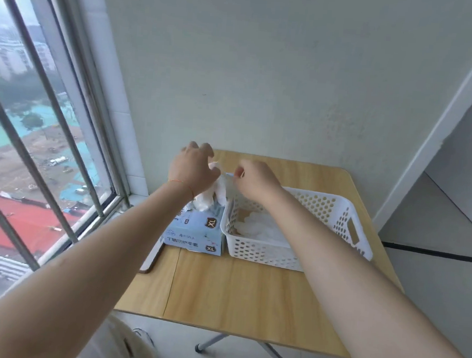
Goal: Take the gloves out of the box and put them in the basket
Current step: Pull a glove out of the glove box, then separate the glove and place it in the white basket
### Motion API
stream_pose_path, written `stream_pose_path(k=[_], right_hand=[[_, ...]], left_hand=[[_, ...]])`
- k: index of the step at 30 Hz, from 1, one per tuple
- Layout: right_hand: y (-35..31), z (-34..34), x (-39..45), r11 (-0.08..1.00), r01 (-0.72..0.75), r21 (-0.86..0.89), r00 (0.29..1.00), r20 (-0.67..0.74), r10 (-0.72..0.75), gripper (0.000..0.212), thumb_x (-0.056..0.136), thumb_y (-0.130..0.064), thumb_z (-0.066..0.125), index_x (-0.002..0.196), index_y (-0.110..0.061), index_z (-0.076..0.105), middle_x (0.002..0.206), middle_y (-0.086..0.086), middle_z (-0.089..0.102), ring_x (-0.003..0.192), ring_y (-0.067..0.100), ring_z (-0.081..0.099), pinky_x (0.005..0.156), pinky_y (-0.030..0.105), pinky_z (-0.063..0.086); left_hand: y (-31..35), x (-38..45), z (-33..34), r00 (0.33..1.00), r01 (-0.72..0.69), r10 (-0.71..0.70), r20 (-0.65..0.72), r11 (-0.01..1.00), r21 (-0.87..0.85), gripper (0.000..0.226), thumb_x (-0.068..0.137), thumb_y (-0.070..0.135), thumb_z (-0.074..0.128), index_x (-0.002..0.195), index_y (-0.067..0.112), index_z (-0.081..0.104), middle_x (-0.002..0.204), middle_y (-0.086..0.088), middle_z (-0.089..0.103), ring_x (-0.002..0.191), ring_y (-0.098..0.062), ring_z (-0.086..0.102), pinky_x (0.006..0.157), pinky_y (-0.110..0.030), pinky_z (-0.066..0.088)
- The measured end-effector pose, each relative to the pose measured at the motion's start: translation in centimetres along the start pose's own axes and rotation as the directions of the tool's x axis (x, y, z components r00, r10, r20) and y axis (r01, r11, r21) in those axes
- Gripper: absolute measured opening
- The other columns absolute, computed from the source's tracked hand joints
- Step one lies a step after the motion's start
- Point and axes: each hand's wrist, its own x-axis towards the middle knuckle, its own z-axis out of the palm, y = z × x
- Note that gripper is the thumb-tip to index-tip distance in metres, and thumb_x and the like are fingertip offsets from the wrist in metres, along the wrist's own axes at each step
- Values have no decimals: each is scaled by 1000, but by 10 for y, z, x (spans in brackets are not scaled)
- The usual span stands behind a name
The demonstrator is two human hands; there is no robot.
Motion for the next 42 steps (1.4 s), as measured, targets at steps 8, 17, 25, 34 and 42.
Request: stream_pose_path(k=[8,17,25,34,42], right_hand=[[-15,20,8,995,-65,-72,995,76,70,14,81,-27,65,82,-14,60,85,0,63,79,21,61,63,31,47],[-35,10,20,993,-38,109,997,-60,44,14,87,-16,47,94,-18,58,94,-3,60,86,19,58,73,33,50],[-56,2,11,948,8,318,991,125,-50,25,83,-34,67,95,-13,62,87,-6,59,74,12,56,61,24,42],[-48,12,16,966,2,257,999,41,-13,15,87,-21,66,75,-13,64,81,0,64,71,15,57,59,23,40],[-66,-3,27,919,98,382,980,-198,-23,10,90,-23,64,86,-14,61,79,-8,58,75,10,54,63,20,39]], left_hand=[[-34,-8,2,976,143,-127,180,987,-78,12,82,25,67,77,15,68,83,-5,70,76,-26,66,62,-33,52],[-37,8,-13,989,83,-73,128,994,-73,19,81,19,54,78,8,70,86,-7,70,74,-27,62,65,-31,53],[-27,17,-21,968,249,-197,156,836,-490,16,79,13,61,65,11,66,59,-4,65,48,-10,52,53,-22,42],[-38,10,-17,949,306,-202,244,786,-537,15,90,15,53,88,5,63,76,-4,66,60,-16,63,52,-24,45],[-47,1,-18,969,235,-135,208,767,-597,19,88,11,53,103,14,64,89,-2,64,77,-15,59,64,-25,48]])
